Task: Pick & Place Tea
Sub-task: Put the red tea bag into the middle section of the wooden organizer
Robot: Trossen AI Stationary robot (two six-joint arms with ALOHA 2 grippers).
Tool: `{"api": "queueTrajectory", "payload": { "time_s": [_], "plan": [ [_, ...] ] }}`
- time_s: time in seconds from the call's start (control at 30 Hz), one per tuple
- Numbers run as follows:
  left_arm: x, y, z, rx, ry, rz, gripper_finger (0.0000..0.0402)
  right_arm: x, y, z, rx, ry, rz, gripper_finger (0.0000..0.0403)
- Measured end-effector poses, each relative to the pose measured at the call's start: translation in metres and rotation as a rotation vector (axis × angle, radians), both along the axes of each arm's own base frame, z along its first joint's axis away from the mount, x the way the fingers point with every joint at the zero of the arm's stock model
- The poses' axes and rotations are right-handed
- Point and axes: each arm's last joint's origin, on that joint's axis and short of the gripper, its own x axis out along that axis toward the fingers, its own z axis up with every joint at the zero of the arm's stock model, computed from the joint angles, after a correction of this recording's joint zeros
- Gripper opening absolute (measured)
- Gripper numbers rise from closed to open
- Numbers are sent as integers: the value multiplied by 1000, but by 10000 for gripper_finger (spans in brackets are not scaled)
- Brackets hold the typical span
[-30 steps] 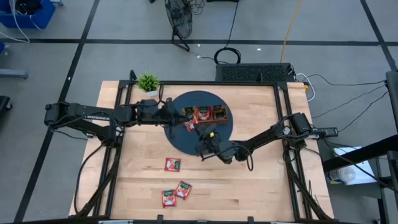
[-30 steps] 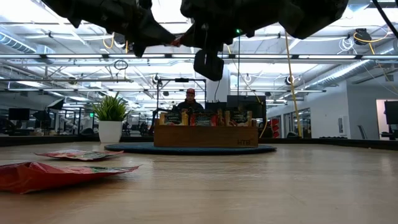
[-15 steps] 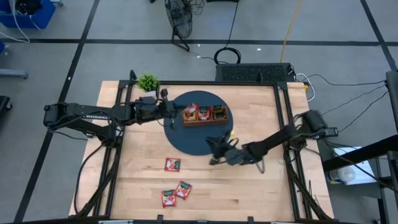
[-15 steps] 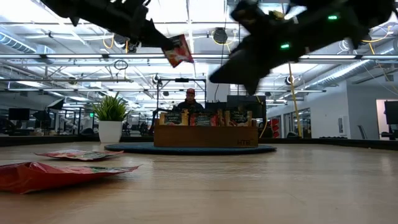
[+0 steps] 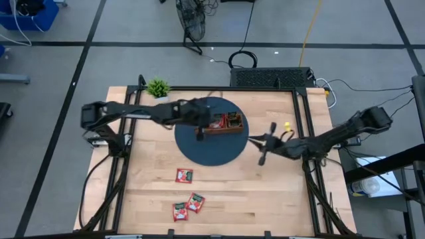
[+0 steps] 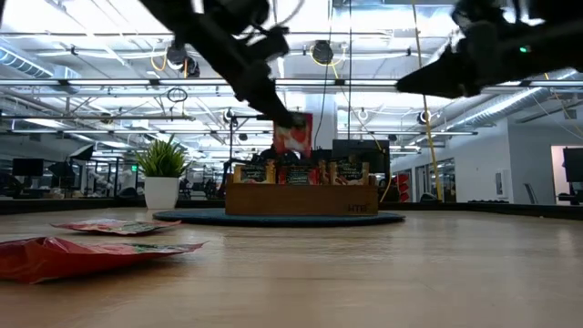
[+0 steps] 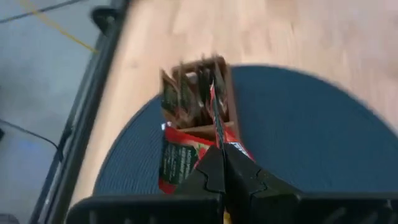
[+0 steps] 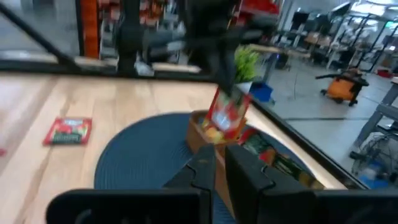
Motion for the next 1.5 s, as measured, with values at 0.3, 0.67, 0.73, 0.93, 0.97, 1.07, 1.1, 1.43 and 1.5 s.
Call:
{"api": "queueTrajectory", "payload": {
  "time_s": [0.3,0.67,0.73,0.93,0.97,1.07,1.1,1.43,1.5],
  "plan": [
    [27,19,-23,128,110,-108,1,-39,-12,-10,58,-192,4,18],
    [29,38,-38,124,122,-184,1,-42,-7,-13,57,-176,40,18],
    [29,37,-43,123,138,-200,1,-42,-7,-13,56,-175,40,18],
    [33,38,-49,128,141,-209,1,-42,-7,-13,54,-171,39,18],
    [33,38,-51,126,148,-208,1,-42,-7,-13,54,-172,39,18],
    [32,39,-53,138,162,-192,1,-42,-7,-13,53,-171,39,18],
    [33,40,-51,148,154,-176,1,-42,-7,-13,53,-171,39,18],
    [30,43,-52,149,185,-28,78,-42,-7,-13,53,-171,39,18],
    [30,44,-52,146,182,-10,93,-42,-7,-13,53,-171,39,18]
  ]
}}
